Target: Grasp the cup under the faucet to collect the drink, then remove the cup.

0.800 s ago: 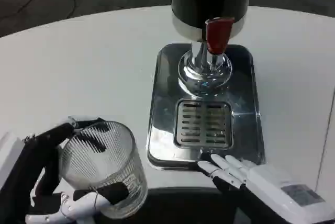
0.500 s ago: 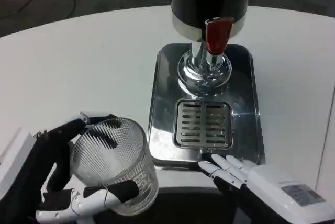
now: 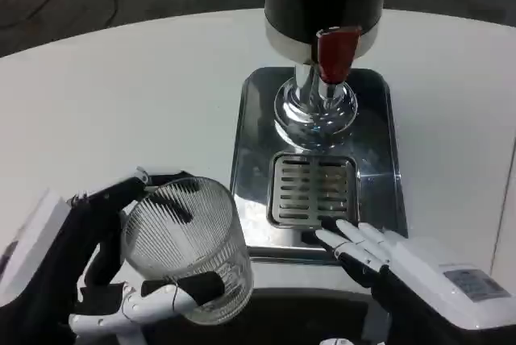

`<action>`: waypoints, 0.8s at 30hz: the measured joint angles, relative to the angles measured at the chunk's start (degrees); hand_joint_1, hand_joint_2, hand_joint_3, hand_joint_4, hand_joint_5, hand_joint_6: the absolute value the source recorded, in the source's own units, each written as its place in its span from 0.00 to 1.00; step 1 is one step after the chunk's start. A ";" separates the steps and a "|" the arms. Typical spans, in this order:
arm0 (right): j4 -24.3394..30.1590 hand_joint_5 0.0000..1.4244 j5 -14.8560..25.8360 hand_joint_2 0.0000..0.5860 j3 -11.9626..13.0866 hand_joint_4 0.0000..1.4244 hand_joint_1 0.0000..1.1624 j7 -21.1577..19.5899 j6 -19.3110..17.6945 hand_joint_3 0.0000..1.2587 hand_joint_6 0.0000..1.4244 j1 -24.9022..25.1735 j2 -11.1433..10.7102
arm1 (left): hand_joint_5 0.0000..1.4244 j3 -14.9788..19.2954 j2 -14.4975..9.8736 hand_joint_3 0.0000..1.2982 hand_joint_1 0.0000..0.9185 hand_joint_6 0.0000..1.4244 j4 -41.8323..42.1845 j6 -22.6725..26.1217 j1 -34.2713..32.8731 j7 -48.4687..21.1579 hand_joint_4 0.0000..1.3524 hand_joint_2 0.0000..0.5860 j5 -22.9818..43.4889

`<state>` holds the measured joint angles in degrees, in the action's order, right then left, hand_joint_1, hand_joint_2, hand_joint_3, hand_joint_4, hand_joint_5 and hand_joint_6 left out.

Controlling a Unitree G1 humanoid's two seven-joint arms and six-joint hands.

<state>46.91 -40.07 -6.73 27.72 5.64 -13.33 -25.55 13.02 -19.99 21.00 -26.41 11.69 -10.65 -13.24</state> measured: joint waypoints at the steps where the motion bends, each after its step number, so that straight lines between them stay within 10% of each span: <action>1: -0.04 0.00 0.08 0.69 0.07 0.00 0.28 0.00 0.28 0.08 0.00 0.16 0.08 | 1.00 -0.01 0.00 0.82 0.53 1.00 -0.16 0.00 -0.55 0.01 0.94 0.28 -0.34; 24: -0.01 0.00 2.94 0.71 5.23 0.00 0.29 -0.16 1.10 0.08 0.00 0.06 0.62 | 1.00 -3.11 -4.05 0.81 0.52 1.00 -21.04 -1.81 -20.57 5.88 0.94 0.27 -8.73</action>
<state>46.90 -37.13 -1.50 27.56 6.74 -13.27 -24.93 9.91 -24.04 -0.05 -28.21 -8.88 -4.77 -21.97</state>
